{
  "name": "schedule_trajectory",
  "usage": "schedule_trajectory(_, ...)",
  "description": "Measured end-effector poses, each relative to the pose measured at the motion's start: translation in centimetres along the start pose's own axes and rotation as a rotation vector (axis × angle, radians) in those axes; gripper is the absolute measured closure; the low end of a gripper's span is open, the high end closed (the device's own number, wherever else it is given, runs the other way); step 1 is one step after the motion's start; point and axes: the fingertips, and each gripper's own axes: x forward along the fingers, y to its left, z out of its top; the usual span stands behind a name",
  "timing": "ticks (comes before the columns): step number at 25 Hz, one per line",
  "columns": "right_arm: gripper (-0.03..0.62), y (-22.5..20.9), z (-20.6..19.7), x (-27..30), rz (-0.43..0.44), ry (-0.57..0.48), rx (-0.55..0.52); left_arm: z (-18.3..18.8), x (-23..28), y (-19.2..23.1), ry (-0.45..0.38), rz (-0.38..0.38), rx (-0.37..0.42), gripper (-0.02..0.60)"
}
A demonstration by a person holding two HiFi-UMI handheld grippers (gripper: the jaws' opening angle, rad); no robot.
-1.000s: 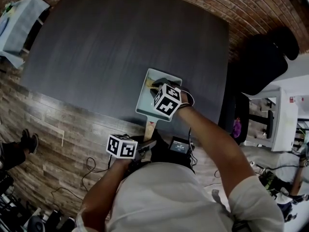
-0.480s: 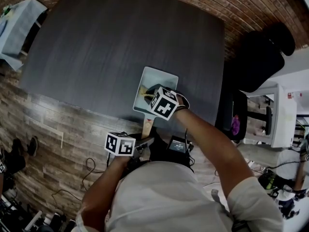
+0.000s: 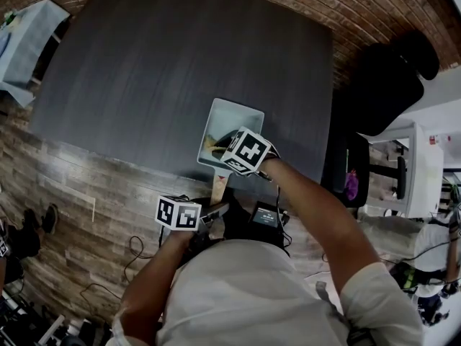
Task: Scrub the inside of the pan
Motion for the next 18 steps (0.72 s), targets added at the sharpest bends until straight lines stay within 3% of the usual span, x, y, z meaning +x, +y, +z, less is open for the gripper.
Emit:
schedule_trajectory(10, 0.522, 1.4, -0.4, 0.2, 0.156, 0.004, 0.075, -0.1, 0.0, 0.4, 0.002, 0.015, 0.004, 0.486)
schedule_trajectory(18, 0.522, 2.6, -0.7, 0.3, 0.256, 0.017, 0.035, -0.3, 0.2, 0.1, 0.017, -0.006, -0.006, 0.488)
